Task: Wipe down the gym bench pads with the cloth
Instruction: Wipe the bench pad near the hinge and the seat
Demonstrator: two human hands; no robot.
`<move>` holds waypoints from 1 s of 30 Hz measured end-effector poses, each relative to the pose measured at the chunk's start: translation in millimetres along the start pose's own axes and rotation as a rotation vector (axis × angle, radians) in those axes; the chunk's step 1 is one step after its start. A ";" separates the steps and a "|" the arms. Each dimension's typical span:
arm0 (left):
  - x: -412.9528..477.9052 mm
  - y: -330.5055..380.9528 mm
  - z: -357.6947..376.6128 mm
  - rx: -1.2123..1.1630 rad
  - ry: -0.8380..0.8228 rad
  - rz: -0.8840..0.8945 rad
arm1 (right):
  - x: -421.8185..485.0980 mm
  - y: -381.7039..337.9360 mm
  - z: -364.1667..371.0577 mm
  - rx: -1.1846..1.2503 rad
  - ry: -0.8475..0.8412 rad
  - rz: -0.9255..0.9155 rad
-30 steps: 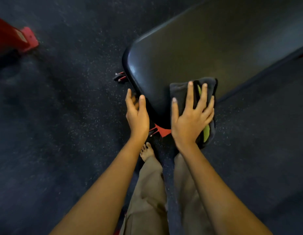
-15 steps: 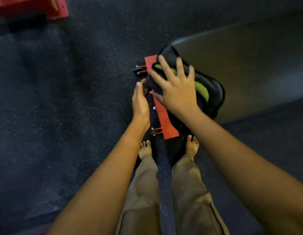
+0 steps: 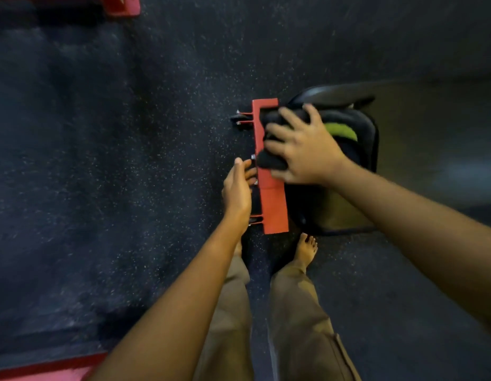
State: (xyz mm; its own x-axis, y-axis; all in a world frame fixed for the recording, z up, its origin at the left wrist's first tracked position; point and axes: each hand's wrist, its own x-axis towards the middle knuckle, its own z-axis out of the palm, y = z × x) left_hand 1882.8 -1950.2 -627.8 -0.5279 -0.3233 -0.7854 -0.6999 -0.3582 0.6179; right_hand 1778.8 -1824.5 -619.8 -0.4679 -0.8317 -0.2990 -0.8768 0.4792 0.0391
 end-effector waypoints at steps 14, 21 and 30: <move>20.3 35.2 56.4 0.379 0.089 0.431 | 49.3 68.8 -16.3 0.289 -0.042 0.617; 34.5 53.4 123.3 0.784 0.011 0.753 | -12.1 149.6 3.0 0.277 -0.063 0.904; 43.9 35.6 134.9 1.131 0.152 0.887 | -82.9 108.4 22.1 0.280 0.237 0.646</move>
State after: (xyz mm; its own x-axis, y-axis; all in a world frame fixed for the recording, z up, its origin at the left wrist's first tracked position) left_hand 1769.8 -1859.0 -645.3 -0.9773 -0.1810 -0.1105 -0.2118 0.8544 0.4744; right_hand 1725.0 -1697.5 -611.8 -0.9199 -0.3830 -0.0838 -0.3727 0.9206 -0.1163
